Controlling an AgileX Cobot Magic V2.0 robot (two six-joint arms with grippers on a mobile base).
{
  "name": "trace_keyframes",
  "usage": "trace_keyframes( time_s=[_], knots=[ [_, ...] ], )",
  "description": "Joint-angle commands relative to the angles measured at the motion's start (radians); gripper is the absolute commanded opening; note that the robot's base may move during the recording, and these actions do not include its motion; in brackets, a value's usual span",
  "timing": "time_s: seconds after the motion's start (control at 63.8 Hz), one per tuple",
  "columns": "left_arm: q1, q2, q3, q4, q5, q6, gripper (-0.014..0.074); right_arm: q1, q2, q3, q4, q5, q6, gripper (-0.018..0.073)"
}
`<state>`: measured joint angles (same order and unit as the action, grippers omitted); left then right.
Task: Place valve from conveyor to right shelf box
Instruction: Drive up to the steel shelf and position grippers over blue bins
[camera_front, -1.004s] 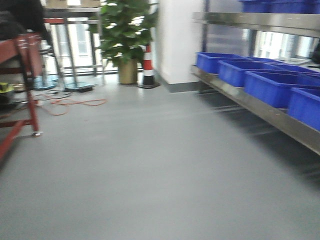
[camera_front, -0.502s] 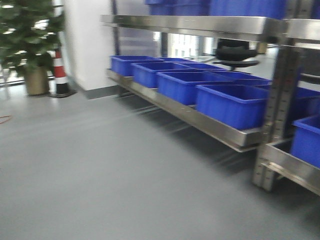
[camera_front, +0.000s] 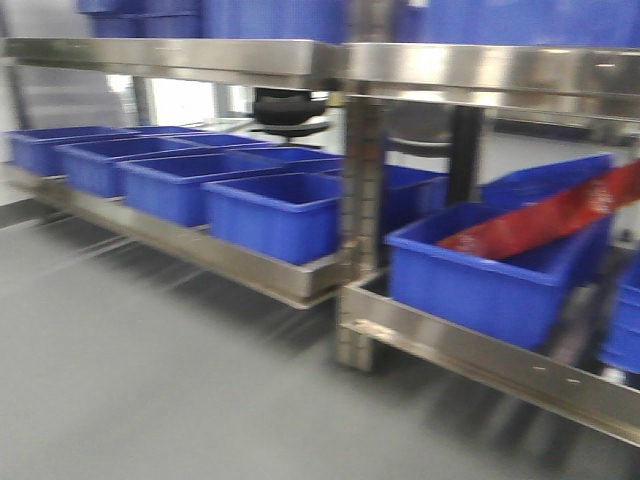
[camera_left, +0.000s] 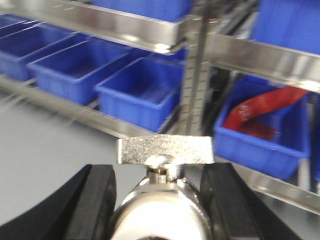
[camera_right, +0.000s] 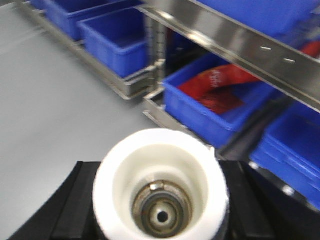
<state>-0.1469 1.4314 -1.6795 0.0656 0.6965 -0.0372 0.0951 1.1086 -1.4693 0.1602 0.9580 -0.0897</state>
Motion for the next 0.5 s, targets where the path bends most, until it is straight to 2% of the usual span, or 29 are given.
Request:
trace_keyframes(
  time_s=[0.0, 0.486],
  knots=[
    [-0.008, -0.015, -0.010, -0.009, -0.059, -0.005, -0.0111, -0.002, -0.013, -0.017, -0.005, -0.066, -0.002, -0.0151],
    [-0.008, -0.015, -0.010, -0.009, -0.059, -0.005, -0.0111, -0.002, -0.013, -0.017, -0.005, -0.068, -0.002, -0.0151]
  ],
)
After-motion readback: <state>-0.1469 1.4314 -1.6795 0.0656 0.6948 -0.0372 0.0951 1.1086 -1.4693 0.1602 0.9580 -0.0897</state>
